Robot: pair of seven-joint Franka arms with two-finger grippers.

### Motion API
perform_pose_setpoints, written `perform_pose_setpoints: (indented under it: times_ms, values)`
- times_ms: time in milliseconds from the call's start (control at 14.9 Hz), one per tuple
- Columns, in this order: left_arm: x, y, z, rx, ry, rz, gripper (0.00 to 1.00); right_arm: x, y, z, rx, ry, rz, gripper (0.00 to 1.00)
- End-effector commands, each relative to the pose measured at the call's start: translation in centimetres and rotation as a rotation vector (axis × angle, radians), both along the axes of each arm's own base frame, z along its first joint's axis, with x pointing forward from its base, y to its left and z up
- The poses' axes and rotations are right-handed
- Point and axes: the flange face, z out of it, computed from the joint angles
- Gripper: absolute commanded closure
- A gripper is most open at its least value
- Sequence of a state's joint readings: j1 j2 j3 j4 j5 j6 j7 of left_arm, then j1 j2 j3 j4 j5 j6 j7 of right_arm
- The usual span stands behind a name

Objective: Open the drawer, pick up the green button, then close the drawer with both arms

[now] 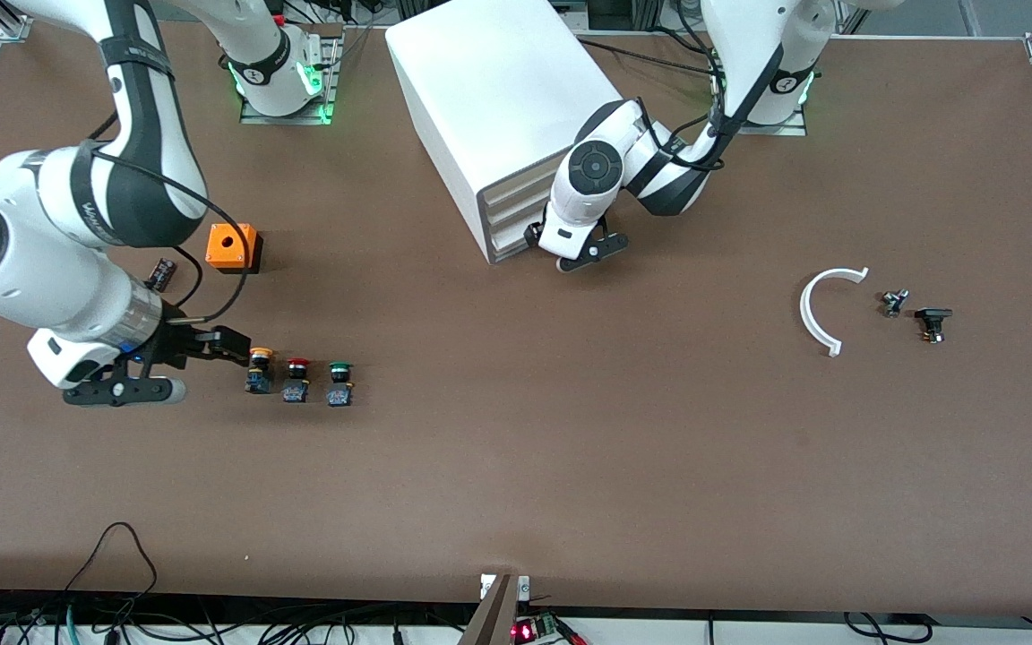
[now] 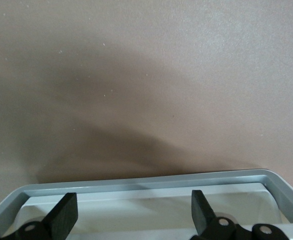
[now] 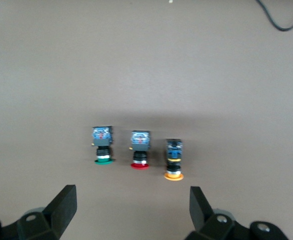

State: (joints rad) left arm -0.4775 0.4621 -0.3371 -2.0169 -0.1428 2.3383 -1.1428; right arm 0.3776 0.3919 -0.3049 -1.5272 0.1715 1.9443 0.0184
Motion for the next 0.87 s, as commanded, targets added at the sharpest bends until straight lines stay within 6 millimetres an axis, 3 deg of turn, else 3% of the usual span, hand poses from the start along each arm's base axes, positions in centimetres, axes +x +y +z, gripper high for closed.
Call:
perform_pose_setpoints:
  times_ms: [0,471,605,807]
  values:
    - [-0.9,0.0,0.8,-0.013,0.022,0.007,0.0,-2.3,-2.7,3.4,-0.004,0.009,0.024,0.0]
    - [-1.6,-0.6,0.8,-0.01,0.035,-0.012,0.0,-6.1,-6.3,10.3,-0.009,-0.002,0.002,0.0]
    - [-1.5,-0.5,0.9,-0.004,0.045,-0.014,0.0,-8.0,-6.1,12.1,-0.032,-0.02,0.014,0.0]
    - [1.3,0.8,3.0,0.002,0.065,0.001,0.0,-11.0,-5.7,14.5,-0.047,-0.025,0.019,0.0]
